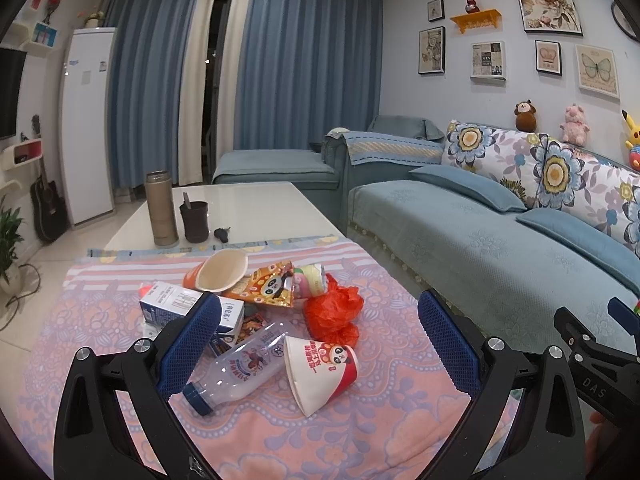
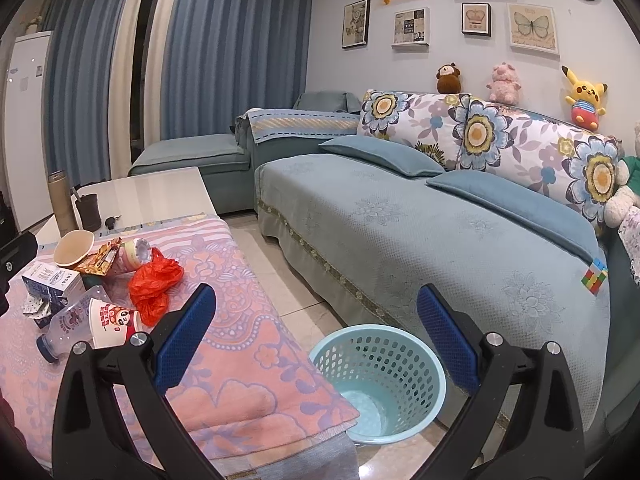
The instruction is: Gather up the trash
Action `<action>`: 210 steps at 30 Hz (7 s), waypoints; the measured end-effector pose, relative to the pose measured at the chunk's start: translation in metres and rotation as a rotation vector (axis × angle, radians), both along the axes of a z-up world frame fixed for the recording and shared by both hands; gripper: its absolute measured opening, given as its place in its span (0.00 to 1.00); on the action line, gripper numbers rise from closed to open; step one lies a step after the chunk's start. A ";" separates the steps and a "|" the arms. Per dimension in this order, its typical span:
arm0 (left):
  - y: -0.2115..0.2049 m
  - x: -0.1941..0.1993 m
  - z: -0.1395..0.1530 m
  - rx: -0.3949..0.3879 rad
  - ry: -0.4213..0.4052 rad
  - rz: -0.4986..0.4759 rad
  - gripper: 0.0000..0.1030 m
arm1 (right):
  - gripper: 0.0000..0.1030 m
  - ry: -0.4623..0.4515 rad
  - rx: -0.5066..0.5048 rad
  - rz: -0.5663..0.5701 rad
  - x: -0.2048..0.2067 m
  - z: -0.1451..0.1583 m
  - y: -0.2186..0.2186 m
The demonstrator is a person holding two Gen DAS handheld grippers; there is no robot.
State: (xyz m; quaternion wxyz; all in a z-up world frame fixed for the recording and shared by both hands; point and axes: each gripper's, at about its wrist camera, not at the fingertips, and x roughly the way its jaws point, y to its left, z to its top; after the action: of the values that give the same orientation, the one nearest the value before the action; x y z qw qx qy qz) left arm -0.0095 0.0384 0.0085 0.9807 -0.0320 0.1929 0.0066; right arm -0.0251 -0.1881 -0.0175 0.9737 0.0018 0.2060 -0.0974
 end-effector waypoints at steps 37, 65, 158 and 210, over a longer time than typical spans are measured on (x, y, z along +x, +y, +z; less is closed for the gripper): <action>0.000 0.001 0.000 0.001 0.003 -0.001 0.93 | 0.93 -0.013 0.000 -0.004 -0.004 0.002 0.001; 0.113 0.008 0.007 -0.184 0.126 -0.005 0.91 | 0.93 0.010 0.089 0.160 0.009 0.007 0.029; -0.067 0.079 0.001 -0.048 0.268 -0.431 0.64 | 0.72 0.128 0.113 0.269 0.093 -0.013 -0.034; -0.099 0.108 -0.032 -0.069 0.343 -0.402 0.68 | 0.74 0.315 0.349 0.110 0.114 -0.080 -0.102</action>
State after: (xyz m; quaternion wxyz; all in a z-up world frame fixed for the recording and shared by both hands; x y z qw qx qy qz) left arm 0.0983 -0.0609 -0.0231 0.9136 -0.0251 0.3588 -0.1899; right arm 0.0889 -0.2896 -0.0975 0.9184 0.1437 0.3686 -0.0062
